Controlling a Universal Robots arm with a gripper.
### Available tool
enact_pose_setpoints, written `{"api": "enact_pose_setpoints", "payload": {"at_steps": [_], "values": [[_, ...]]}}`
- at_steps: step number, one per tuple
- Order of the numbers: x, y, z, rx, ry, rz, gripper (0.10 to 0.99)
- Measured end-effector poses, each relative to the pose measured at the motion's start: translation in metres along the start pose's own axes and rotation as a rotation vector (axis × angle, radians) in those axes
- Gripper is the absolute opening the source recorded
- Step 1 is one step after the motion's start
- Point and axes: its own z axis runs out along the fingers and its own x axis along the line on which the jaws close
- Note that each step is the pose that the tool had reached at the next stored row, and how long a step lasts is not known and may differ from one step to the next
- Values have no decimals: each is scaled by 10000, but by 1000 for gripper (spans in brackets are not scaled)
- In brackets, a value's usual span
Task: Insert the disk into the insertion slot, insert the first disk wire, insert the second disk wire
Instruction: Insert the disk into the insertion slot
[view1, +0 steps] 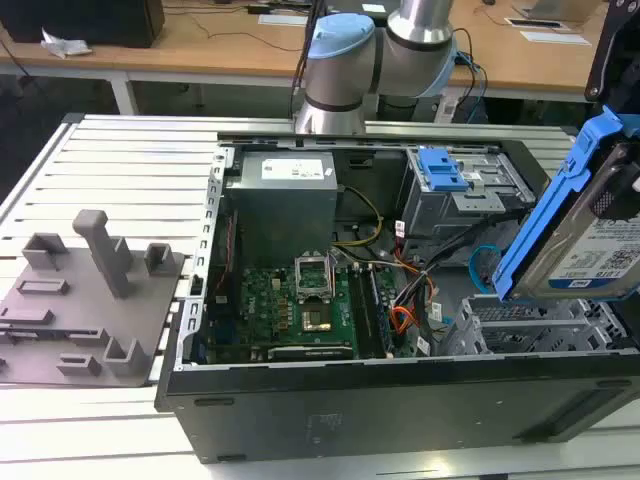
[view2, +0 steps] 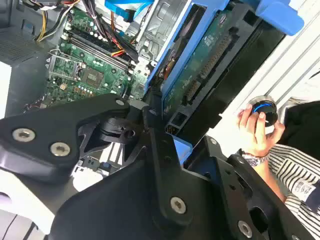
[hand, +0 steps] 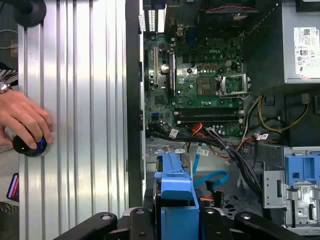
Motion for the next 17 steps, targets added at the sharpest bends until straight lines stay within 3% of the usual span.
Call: {"api": "enact_pose_setpoints", "payload": {"at_steps": [4, 17], "values": [[0, -5, 116, 0, 0, 1, 365], [-1, -13, 299, 0, -1, 0, 365]]}}
